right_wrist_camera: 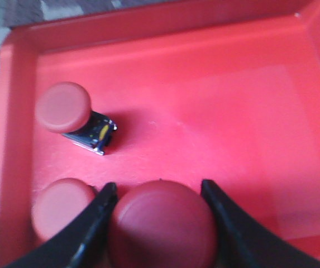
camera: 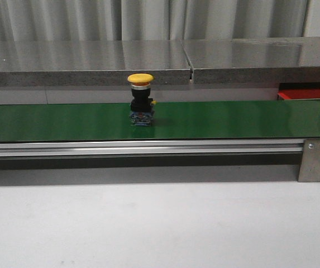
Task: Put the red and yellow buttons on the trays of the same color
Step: 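Lower the red button into the red tray and open the right gripper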
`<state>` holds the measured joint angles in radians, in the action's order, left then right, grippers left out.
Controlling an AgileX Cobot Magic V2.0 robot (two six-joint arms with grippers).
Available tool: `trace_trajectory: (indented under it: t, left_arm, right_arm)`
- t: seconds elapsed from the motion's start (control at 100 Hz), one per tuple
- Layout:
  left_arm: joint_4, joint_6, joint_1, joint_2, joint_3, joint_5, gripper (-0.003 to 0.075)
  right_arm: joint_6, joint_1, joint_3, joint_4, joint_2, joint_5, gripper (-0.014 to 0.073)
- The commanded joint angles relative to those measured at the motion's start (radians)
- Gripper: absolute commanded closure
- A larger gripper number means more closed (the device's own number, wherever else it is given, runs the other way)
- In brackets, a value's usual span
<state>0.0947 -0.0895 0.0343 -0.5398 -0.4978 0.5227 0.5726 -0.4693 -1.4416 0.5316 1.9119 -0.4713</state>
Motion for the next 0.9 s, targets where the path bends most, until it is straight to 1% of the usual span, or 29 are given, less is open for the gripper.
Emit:
trace_trajectory:
  t: [0.0, 0.51, 0.69, 0.89]
  left_arm:
    - [0.011, -0.001, 0.009, -0.001, -0.029, -0.068, 0.0739]
    - [0.011, -0.001, 0.009, -0.001, -0.029, -0.067, 0.0739]
    - [0.011, -0.001, 0.009, -0.001, -0.029, -0.067, 0.0739]
    - [0.011, -0.001, 0.009, -0.001, -0.029, -0.067, 0.0739]
  right_arm:
    - [0.0, -0.006, -0.058, 0.025, -0.018, 0.054, 0.0558]
    - [0.0, -0.003, -0.088, 0.026, 0.09, 0.063, 0.0558]
    - [0.0, -0.003, -0.088, 0.026, 0.092, 0.089, 0.0558]
    - [0.0, -0.003, -0.088, 0.026, 0.094, 0.085, 0.0558]
